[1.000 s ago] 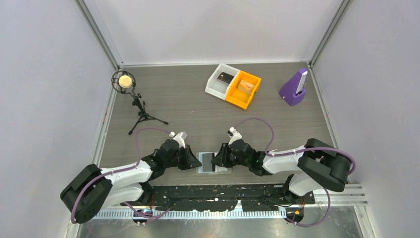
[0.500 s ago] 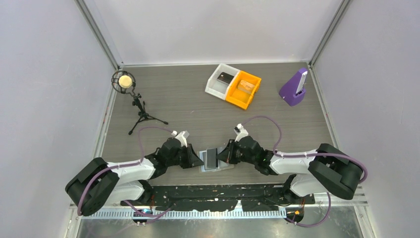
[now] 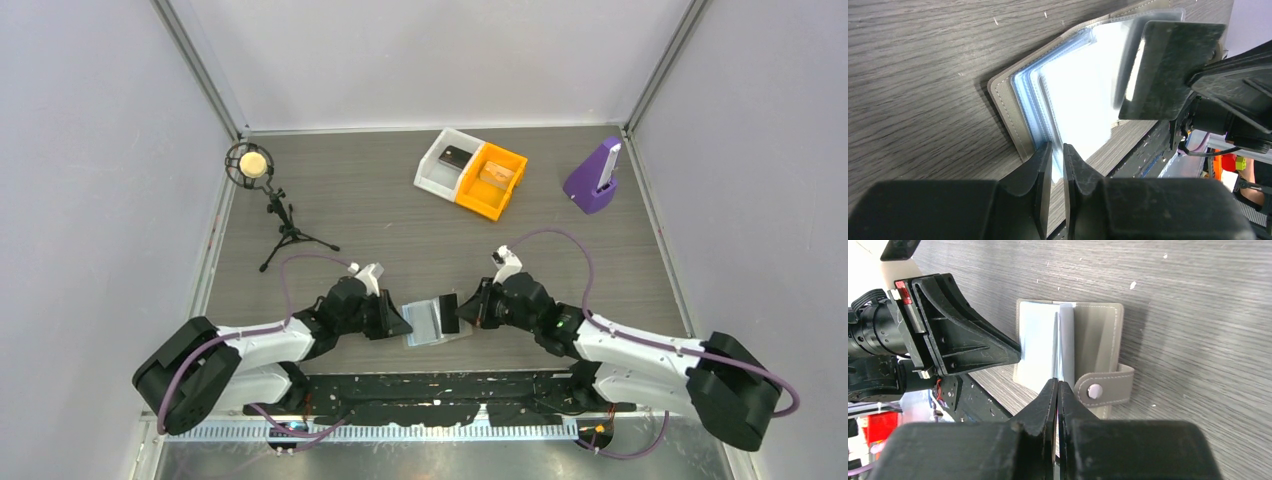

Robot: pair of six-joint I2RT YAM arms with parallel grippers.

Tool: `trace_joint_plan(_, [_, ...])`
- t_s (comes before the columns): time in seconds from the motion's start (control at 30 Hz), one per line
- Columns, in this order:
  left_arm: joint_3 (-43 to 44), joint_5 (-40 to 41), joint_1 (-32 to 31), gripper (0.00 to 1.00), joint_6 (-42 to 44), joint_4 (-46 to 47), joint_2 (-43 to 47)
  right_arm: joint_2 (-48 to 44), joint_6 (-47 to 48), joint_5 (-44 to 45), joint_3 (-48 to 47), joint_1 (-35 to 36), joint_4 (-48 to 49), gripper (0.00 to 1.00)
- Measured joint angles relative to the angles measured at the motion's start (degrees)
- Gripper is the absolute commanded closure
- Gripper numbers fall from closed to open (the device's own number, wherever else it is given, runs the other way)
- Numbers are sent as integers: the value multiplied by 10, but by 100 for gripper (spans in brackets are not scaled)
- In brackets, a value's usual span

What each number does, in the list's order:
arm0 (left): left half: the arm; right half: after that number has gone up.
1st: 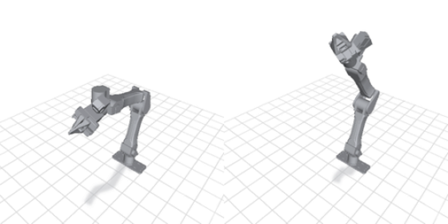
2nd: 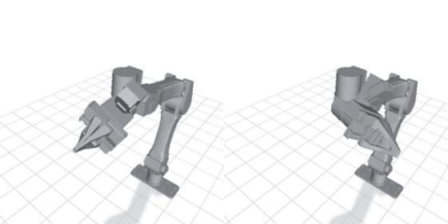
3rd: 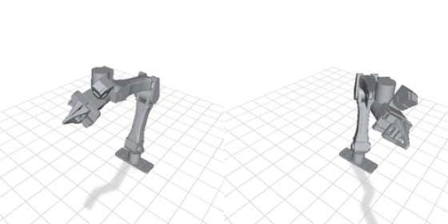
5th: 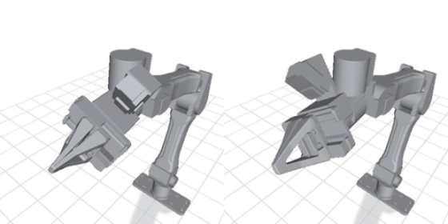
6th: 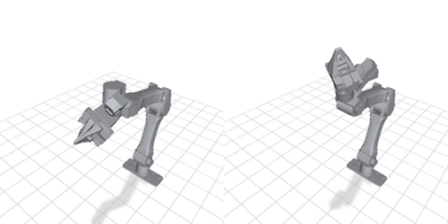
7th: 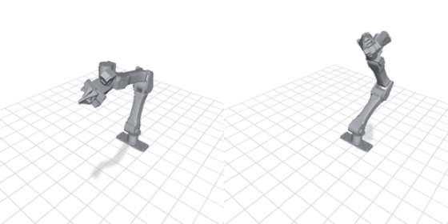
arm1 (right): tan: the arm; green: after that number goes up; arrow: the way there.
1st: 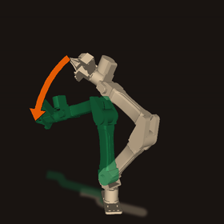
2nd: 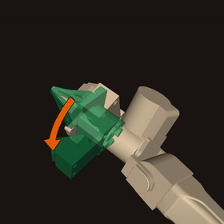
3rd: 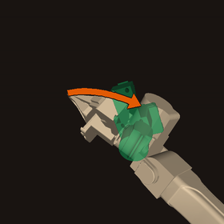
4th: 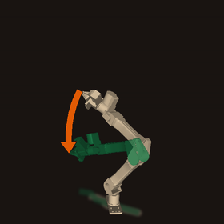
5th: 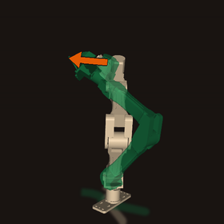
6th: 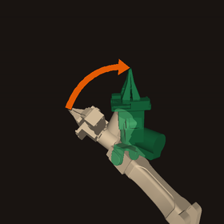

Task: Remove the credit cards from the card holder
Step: Remove the credit card from the card holder, then place the credit card in the storage box.

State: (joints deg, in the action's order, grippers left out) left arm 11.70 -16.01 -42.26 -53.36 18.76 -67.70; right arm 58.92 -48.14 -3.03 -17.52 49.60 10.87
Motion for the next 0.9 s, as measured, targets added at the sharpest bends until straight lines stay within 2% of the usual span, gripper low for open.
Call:
trace_joint_plan(0.2, [23,1,0,64,11,-57,20,-70,53,41,-26,-2,-82,95])
trace_joint_plan(0.37, [67,2,0,51,19,-133,58,-87,122,71,-86,-2,-147,95])
trace_joint_plan(0.57, [137,8,0,37,27,-223,124,-95,235,87,-136,9,-147,95])
trace_joint_plan(0.73, [226,45,0,25,28,-331,174,-103,376,159,-136,89,-95,95])
trace_joint_plan(0.9, [287,71,0,19,6,-380,218,-78,537,266,-137,206,-32,95])
